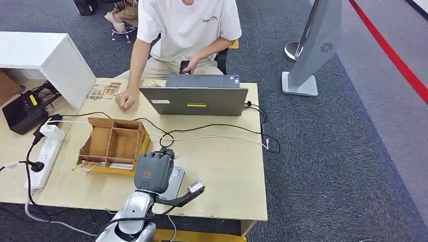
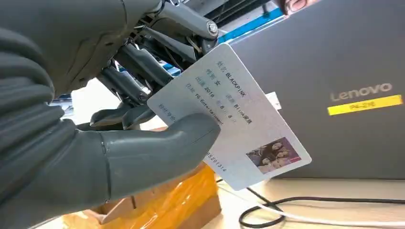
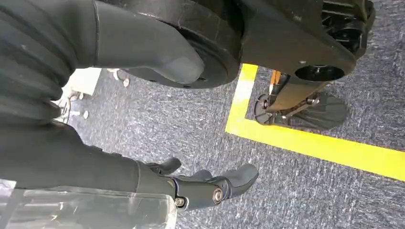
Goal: Pass the card to the sensor for recognition and then transmit it.
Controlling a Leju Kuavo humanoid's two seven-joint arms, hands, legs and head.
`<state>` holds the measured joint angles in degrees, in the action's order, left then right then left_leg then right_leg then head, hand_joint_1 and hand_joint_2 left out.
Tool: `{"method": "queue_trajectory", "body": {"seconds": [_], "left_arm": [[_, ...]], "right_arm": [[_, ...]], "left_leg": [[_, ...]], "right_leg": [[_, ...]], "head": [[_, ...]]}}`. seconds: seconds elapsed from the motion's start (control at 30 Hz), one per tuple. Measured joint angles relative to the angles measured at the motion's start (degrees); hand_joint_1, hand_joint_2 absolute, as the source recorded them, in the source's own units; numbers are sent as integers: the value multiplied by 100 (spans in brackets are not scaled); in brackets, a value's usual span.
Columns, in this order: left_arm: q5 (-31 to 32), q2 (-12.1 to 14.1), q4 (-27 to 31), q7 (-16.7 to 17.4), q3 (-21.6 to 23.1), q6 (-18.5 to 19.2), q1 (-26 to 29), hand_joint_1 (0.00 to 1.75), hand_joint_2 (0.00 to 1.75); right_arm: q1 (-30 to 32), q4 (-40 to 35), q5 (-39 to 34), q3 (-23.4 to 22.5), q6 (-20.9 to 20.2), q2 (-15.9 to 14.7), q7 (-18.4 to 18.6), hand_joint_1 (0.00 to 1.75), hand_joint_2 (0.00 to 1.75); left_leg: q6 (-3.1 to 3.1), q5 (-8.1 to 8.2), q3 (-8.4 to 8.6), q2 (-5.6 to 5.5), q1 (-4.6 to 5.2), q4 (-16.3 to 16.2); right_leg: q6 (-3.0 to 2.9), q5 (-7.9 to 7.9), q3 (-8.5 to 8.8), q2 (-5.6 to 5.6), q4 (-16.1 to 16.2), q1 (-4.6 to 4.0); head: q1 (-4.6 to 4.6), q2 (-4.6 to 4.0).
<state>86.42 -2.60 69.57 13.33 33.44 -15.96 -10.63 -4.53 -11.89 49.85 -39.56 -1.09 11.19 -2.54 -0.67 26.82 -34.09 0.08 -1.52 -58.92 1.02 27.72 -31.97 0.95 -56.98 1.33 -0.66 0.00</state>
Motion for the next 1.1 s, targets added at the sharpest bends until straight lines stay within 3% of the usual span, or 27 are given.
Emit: {"method": "queue_trajectory", "body": {"seconds": [0.33,0.63,0.93,1.1], "left_arm": [[2,-15,11,590,24,692,18,175,175],[2,-63,-223,748,46,1237,-1,175,175],[-2,-31,-278,562,109,1404,295,175,175],[-2,48,-58,475,105,999,263,175,175]], "right_arm": [[7,0,6,-96,0,-11,2,0,175],[15,0,11,-186,0,-15,24,0,175],[25,0,9,-304,-2,-20,66,0,175],[33,0,18,-337,-2,-26,68,0,175]], "left_leg": [[0,0,0,0,0,0],[0,0,-1,0,0,0],[0,1,0,-1,0,1],[1,-2,0,-1,0,1]], "right_leg": [[0,0,0,0,0,0],[0,0,0,0,0,0],[1,1,1,-2,0,0],[1,0,2,-2,-1,0]], "head": [[-2,0],[-2,0],[-2,0],[-2,0]]}}
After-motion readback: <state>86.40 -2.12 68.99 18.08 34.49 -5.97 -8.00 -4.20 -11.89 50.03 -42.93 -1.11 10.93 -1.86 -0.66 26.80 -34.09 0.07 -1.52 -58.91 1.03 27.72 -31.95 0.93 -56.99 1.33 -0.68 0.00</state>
